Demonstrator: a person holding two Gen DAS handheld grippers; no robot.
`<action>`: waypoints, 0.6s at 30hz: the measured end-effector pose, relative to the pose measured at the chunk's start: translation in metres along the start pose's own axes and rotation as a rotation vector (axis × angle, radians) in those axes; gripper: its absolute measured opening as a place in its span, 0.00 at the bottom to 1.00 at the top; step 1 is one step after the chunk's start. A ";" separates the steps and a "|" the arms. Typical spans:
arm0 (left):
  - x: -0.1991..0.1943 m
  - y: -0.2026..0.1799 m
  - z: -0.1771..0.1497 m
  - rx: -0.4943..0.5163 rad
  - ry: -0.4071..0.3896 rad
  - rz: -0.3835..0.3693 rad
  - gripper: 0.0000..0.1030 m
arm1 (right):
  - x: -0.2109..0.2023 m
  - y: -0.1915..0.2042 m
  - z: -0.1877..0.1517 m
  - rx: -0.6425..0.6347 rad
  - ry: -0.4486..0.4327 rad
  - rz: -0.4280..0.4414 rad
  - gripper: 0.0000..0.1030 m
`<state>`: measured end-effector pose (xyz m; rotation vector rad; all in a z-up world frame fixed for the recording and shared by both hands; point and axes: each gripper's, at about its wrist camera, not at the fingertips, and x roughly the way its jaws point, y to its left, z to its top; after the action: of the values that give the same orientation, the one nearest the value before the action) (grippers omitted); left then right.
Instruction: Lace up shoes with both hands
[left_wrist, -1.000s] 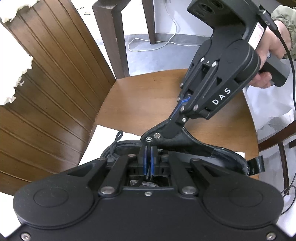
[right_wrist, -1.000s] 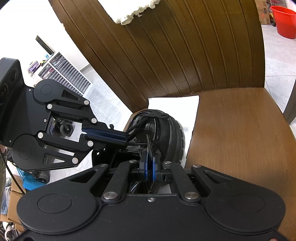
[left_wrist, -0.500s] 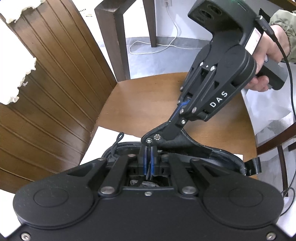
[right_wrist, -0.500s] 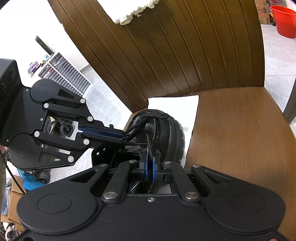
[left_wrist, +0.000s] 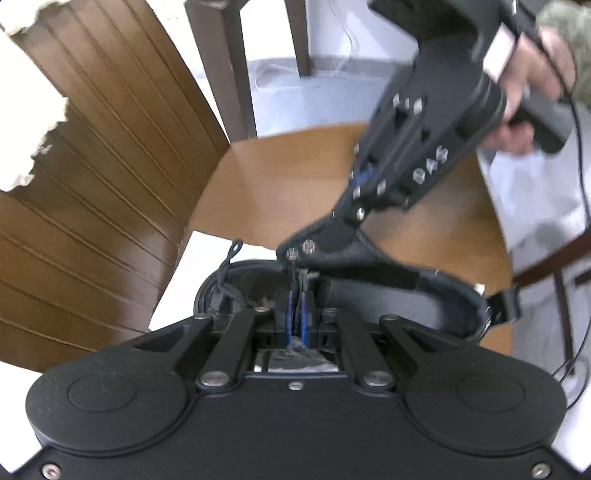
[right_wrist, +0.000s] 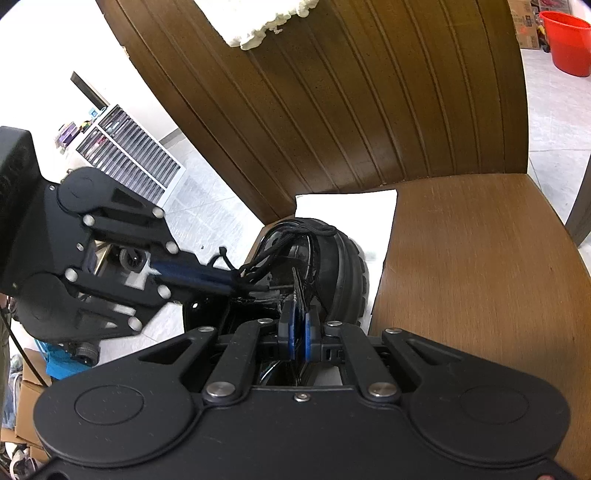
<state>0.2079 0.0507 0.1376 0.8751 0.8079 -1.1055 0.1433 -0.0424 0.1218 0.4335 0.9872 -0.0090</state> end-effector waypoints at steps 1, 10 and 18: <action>0.001 0.001 0.001 0.000 0.000 0.003 0.21 | 0.000 0.000 0.000 -0.001 0.000 0.000 0.05; 0.018 0.001 0.010 0.102 0.075 0.021 0.34 | 0.001 -0.001 0.000 -0.001 0.000 0.006 0.05; 0.025 0.003 0.015 0.163 0.101 0.029 0.61 | 0.000 -0.002 0.000 0.004 -0.002 0.013 0.05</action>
<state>0.2189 0.0278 0.1231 1.0833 0.7935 -1.1198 0.1432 -0.0444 0.1208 0.4433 0.9827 -0.0001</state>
